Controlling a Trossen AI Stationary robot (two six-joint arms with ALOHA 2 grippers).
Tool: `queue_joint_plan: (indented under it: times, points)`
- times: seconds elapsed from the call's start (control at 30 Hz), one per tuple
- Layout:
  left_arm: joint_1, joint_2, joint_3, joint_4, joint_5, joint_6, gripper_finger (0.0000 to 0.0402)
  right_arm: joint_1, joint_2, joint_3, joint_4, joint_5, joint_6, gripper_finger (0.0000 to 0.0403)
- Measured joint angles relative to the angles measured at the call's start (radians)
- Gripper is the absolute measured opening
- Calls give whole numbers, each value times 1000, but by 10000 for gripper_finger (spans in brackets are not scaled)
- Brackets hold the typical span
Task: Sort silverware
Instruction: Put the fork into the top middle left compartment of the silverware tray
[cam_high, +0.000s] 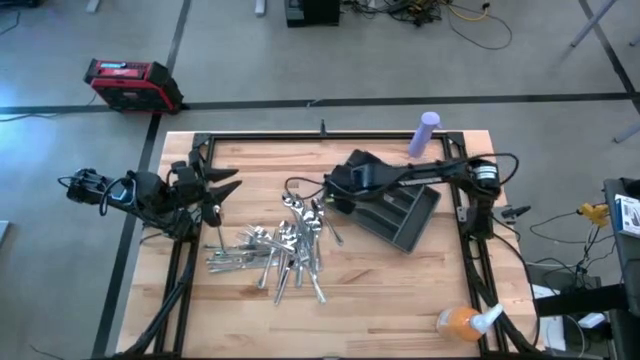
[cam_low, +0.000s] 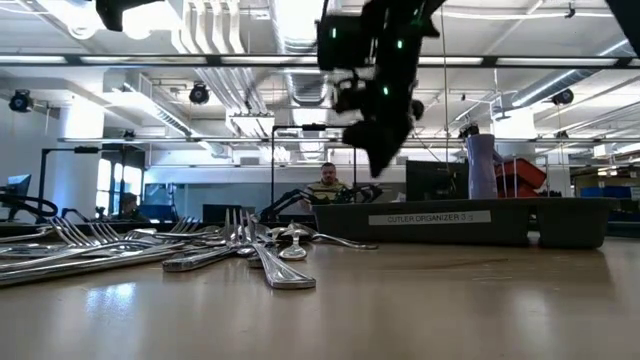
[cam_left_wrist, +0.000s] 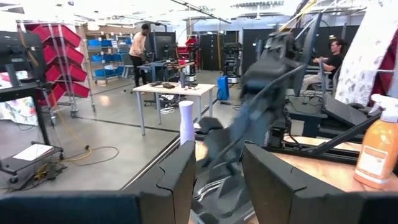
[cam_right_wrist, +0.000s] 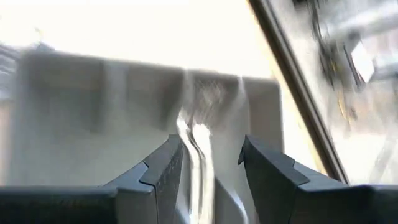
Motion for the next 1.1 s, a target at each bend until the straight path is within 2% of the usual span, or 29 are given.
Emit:
queue_joint_plan:
  times: [0.13, 0.27, 0.37, 0.47, 0.67, 0.77, 0.87, 1.1]
  points:
    - [0, 0, 0, -2, -15, 1, 119, 74, -29, -24, 189, -42, -99, 139]
    - [0, 1, 0, -7, -14, 1, 119, 132, -9, -59, 442, -216, -186, 131]
    - [0, 1, 0, -9, -14, 1, 119, 156, 44, -92, 653, -331, -161, 125]
    - [0, 1, 0, -19, -14, -6, 119, 173, 107, -97, 746, -394, -101, 119]
    - [0, -5, 0, -76, -22, -48, 119, 274, 143, -75, 737, -402, -4, 116]
    - [0, 0, 0, -74, -24, -51, 119, 323, 142, -75, 729, -347, 180, 126]
    - [0, 14, 0, -57, -26, -39, 119, 358, 155, -75, 726, -321, 291, 140]
    - [0, 66, 0, -45, -26, -30, 119, 435, 188, -75, 716, -213, 368, 164]
